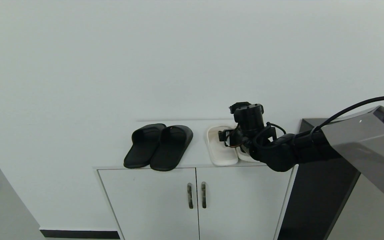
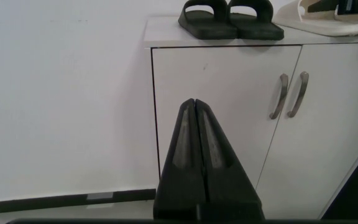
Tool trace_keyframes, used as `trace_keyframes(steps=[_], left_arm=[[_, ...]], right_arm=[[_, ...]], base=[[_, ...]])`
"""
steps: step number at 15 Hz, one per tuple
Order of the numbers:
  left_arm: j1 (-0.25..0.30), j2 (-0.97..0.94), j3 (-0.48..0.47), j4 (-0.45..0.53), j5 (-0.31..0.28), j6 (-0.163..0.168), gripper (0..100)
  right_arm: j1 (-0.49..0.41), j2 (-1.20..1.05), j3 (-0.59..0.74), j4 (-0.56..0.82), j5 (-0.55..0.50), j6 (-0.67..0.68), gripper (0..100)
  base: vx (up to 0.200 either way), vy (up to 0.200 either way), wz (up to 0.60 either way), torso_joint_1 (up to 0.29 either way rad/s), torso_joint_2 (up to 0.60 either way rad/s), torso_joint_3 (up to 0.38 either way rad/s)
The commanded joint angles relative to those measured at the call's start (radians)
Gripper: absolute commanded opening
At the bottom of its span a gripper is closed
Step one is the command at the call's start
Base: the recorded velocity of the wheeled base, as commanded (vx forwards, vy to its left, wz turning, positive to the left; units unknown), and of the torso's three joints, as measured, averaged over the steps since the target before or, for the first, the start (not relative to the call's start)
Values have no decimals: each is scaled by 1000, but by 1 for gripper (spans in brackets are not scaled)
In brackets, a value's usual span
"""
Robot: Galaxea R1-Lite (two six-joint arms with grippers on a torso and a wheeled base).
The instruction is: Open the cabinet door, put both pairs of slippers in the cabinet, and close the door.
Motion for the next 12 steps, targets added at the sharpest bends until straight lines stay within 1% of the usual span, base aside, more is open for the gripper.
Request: trace_keyframes(steps=[1, 5, 12], left_arm=[[1, 1, 0, 1, 0, -1, 0], [1, 1, 0, 1, 0, -1, 0], [0, 1, 0, 1, 0, -1, 0]], right_arm=[[-2, 18, -14, 0, 1, 1, 0], [-13, 18, -43, 29, 1, 1, 0], [-5, -16, -24, 37, 1, 1, 0]], base=[[0, 0, 0, 0, 0, 0], [0, 0, 0, 0, 0, 0], [0, 0, 0, 0, 0, 0]])
